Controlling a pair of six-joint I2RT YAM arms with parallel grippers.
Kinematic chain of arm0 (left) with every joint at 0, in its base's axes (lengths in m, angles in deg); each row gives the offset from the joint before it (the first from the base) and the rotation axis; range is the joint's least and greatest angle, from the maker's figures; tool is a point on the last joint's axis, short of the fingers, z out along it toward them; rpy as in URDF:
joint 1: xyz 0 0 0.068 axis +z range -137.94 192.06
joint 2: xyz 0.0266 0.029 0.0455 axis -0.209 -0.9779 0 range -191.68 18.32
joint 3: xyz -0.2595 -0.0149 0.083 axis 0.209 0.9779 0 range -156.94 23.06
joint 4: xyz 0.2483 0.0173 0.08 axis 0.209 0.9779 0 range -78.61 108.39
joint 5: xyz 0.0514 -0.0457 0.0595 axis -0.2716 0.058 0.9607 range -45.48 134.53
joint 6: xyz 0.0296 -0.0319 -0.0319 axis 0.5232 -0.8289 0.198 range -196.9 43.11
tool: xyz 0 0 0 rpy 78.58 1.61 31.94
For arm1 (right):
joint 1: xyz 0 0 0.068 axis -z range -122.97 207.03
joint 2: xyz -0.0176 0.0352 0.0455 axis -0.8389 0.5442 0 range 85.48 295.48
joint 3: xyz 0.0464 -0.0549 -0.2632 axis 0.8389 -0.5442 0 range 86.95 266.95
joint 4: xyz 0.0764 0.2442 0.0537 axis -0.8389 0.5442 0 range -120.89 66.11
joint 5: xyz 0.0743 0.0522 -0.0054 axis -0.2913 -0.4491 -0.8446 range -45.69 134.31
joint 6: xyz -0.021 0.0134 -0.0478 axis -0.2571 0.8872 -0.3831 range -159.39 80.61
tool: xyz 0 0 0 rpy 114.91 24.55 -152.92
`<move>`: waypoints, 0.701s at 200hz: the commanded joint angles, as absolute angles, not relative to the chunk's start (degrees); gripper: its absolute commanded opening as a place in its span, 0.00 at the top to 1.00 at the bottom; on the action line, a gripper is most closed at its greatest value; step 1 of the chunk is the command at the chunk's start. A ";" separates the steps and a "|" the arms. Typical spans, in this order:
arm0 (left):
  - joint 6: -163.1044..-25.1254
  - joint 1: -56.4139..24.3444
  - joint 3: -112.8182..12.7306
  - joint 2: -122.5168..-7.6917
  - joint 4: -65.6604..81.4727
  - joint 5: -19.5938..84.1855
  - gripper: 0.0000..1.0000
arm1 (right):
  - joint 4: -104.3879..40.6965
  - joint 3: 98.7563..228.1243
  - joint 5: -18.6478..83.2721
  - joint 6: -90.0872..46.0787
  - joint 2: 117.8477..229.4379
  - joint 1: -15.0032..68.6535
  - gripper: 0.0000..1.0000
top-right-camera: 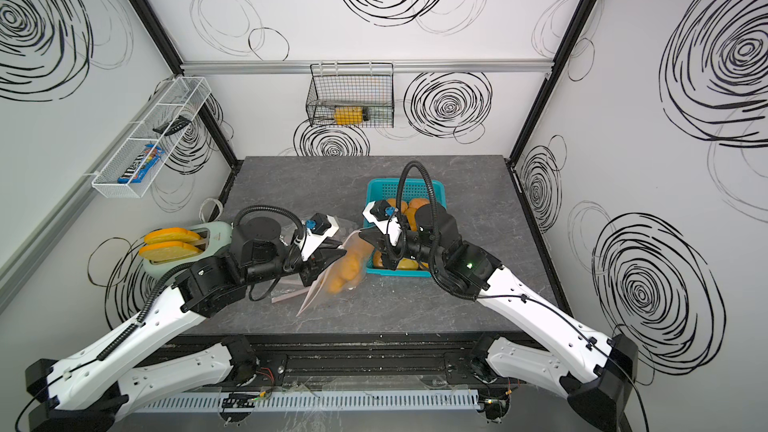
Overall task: Put the potatoes into a zipper bag and zip it
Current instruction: Zip the zipper on the zipper food storage bag.
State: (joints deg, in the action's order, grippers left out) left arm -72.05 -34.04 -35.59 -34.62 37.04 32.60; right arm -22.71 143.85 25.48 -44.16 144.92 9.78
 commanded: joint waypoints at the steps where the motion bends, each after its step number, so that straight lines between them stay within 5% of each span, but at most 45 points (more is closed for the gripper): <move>1: -71.37 -34.29 -36.36 -34.29 36.15 32.76 0.76 | -24.52 143.55 25.59 -44.66 144.83 9.48 1.00; 28: -71.38 -34.33 -36.28 -34.71 36.09 32.92 0.84 | -24.47 143.46 25.81 -44.66 144.81 9.48 1.00; 140: -72.95 -34.34 -35.03 -31.60 41.82 36.87 0.85 | -28.29 142.62 32.47 -43.96 141.34 9.57 1.00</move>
State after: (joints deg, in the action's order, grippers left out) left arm -72.14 -34.06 -35.59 -33.60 38.41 35.86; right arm -23.43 143.09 28.39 -44.14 143.98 9.26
